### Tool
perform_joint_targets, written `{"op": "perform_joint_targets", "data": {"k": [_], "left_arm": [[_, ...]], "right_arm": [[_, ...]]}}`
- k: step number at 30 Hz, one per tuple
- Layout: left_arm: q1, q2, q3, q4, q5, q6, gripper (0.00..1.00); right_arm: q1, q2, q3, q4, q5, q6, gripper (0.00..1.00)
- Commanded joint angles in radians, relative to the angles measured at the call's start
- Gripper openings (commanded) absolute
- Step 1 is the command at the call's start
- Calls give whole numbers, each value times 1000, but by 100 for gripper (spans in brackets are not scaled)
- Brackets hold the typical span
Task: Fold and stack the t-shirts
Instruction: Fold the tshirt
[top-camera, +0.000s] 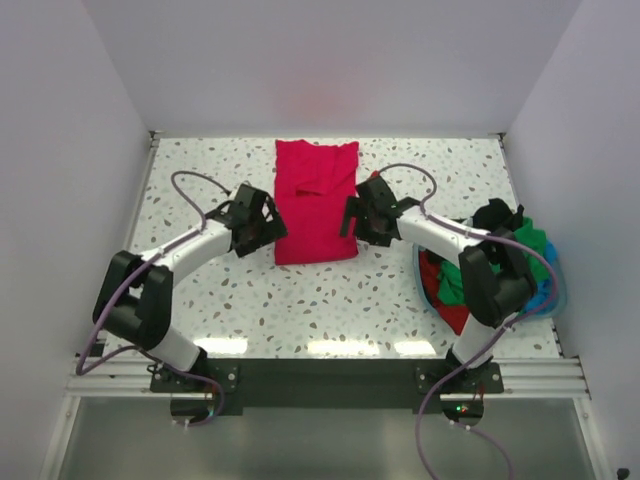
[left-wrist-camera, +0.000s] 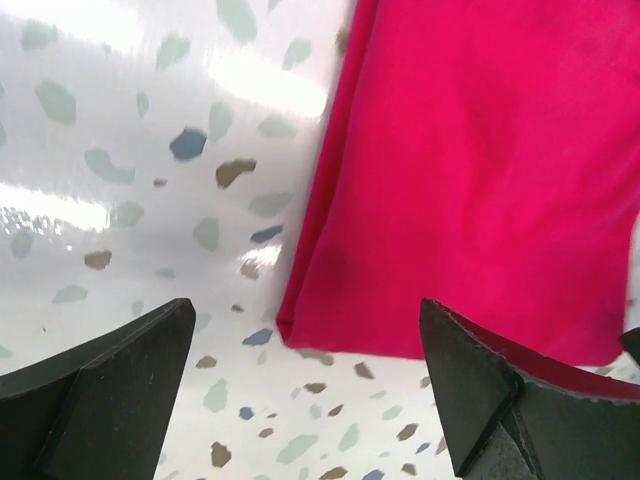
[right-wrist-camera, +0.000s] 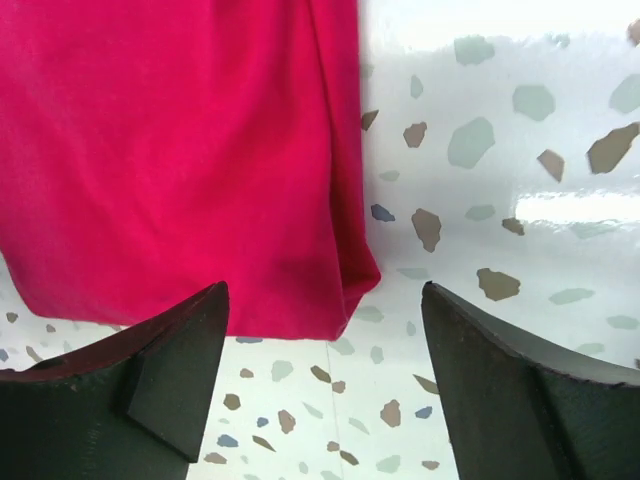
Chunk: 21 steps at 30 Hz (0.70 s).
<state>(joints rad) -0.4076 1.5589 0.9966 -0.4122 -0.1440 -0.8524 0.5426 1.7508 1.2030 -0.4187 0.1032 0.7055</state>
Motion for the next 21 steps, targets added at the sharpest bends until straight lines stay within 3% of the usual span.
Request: {"op": "perform_joint_targets", "data": {"k": [1, 2, 7, 12, 17, 20, 21], "left_arm": [[-11, -19, -84, 75, 70, 1, 100], [-11, -22, -99, 97, 76, -5, 100], [-11, 7, -133, 116, 77, -19, 98], [-13, 52, -139, 145, 115, -19, 87], [-23, 62, -176, 185, 133, -33, 80], [-28, 79, -182, 181, 133, -34, 67], [-30, 81, -187, 181, 135, -34, 56]], "right_arm": [[-1, -5, -36, 109, -72, 45, 80], [-1, -1, -43, 119, -76, 51, 72], [-1, 39, -74, 155, -60, 95, 62], [-1, 39, -135, 155, -45, 138, 46], [0, -11, -217, 172, -42, 158, 45], [0, -16, -244, 185, -59, 163, 44], [0, -20, -252, 190, -60, 172, 42]]}}
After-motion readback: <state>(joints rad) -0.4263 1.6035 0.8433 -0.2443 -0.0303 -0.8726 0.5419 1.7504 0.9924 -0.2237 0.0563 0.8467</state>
